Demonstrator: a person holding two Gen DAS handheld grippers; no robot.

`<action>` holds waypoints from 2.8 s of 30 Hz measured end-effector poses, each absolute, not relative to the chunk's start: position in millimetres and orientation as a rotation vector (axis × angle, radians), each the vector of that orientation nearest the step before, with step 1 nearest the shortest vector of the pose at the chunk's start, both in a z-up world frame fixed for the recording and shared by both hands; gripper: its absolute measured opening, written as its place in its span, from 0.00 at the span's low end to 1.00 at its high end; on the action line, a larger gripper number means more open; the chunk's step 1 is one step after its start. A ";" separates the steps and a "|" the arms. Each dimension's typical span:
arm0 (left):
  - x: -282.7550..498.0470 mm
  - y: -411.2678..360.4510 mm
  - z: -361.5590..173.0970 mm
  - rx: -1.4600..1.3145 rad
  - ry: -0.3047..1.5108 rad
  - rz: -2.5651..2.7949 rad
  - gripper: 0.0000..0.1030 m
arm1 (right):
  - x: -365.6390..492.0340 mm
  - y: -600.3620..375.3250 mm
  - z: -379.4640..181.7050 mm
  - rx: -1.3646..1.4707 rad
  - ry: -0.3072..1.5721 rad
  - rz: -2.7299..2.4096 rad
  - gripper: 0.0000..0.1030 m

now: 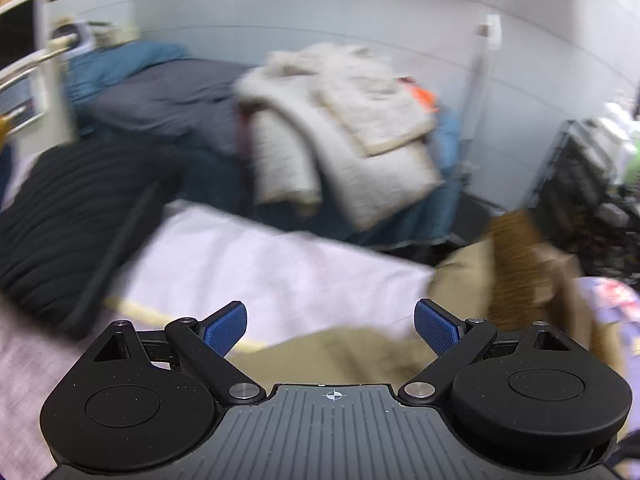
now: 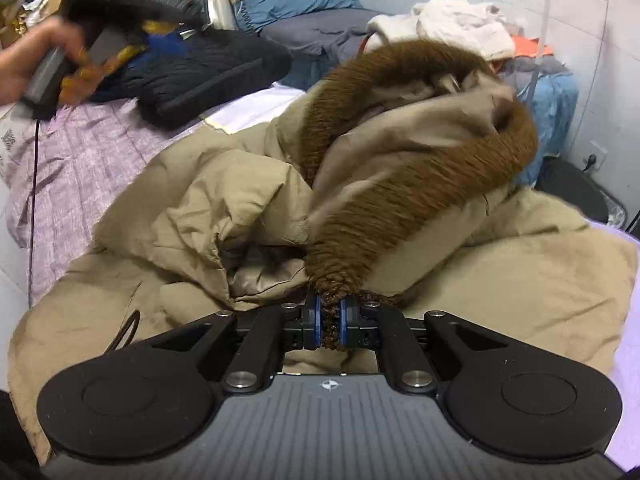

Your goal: Fold large clothes

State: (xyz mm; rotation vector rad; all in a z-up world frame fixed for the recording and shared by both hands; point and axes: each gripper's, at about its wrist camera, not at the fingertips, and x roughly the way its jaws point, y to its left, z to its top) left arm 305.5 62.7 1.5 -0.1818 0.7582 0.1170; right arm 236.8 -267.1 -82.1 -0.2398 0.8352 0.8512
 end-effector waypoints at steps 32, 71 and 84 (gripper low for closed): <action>279.0 34.0 -51.6 -0.115 0.814 0.079 0.49 | 276.4 -337.8 -67.4 0.206 0.875 0.590 0.59; 140.5 111.3 34.1 -0.099 0.664 0.307 1.00 | 228.0 -224.7 58.2 -0.683 0.217 1.098 0.16; 185.6 -7.4 22.0 -0.094 0.658 -0.075 1.00 | 105.6 -251.7 -100.4 -1.025 0.387 0.949 0.31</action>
